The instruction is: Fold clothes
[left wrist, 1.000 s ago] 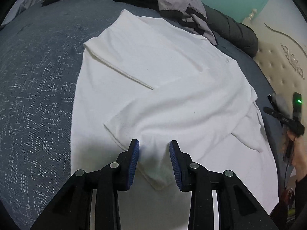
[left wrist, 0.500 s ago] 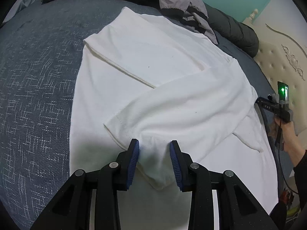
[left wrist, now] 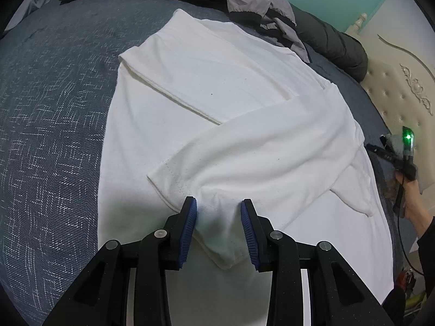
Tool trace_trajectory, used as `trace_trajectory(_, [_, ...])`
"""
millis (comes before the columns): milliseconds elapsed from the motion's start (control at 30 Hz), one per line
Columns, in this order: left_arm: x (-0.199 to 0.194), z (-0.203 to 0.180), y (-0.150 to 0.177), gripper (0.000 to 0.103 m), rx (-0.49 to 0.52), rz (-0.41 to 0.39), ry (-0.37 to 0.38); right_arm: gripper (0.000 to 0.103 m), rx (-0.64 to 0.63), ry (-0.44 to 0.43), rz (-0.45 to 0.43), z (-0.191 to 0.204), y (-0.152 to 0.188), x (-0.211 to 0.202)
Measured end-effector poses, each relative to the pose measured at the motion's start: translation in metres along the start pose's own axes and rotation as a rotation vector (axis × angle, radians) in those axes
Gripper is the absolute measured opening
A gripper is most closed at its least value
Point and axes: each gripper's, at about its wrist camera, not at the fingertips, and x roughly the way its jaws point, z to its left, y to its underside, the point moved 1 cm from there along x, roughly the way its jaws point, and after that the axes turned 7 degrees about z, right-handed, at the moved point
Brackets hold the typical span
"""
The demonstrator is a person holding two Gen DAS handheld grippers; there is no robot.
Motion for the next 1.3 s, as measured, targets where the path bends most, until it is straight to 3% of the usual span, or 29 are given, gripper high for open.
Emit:
trace_trajectory(233, [-0.007,-0.002,-0.004,0.044,-0.014,-0.003,0.014,0.056,0.11,-0.21,-0.033,0.006,-0.041,-0.009])
trace_trajectory(333, [-0.012,0.001,-0.007,0.044,-0.028,-0.004,0.033,0.058,0.117,-0.238,-0.02,0.016,-0.069,-0.01])
trace_trajectory(433, [-0.018,0.004,-0.011,0.044,-0.038,-0.006,0.046,0.061,0.093,-0.248,0.045,0.026,-0.103,0.007])
trace_trajectory(800, [-0.012,-0.001,-0.019,0.046,-0.013,0.007,0.045,0.061,0.054,-0.17,0.16,0.068,-0.187,0.06])
trace_trajectory(967, [-0.008,-0.001,-0.021,0.046,-0.002,0.012,0.051,0.061,-0.045,-0.037,0.264,0.094,-0.202,0.094])
trace_trajectory(1033, [-0.007,-0.001,-0.022,0.046,-0.001,0.012,0.056,0.044,-0.051,-0.021,0.288,0.097,-0.202,0.104])
trace_trajectory(1067, [-0.007,0.0,-0.022,0.046,0.0,0.012,0.059,0.022,-0.038,-0.043,0.285,0.096,-0.202,0.107])
trace_trajectory(1100, [-0.007,0.0,-0.021,0.046,0.0,0.012,0.062,0.012,-0.026,-0.062,0.276,0.094,-0.203,0.108])
trace_trajectory(1167, [-0.007,0.001,-0.021,0.046,0.0,0.011,0.066,0.007,-0.009,-0.068,0.249,0.09,-0.204,0.106])
trace_trajectory(1300, [-0.007,0.001,-0.02,0.046,0.004,0.01,0.064,0.005,0.004,-0.048,0.177,0.08,-0.208,0.098])
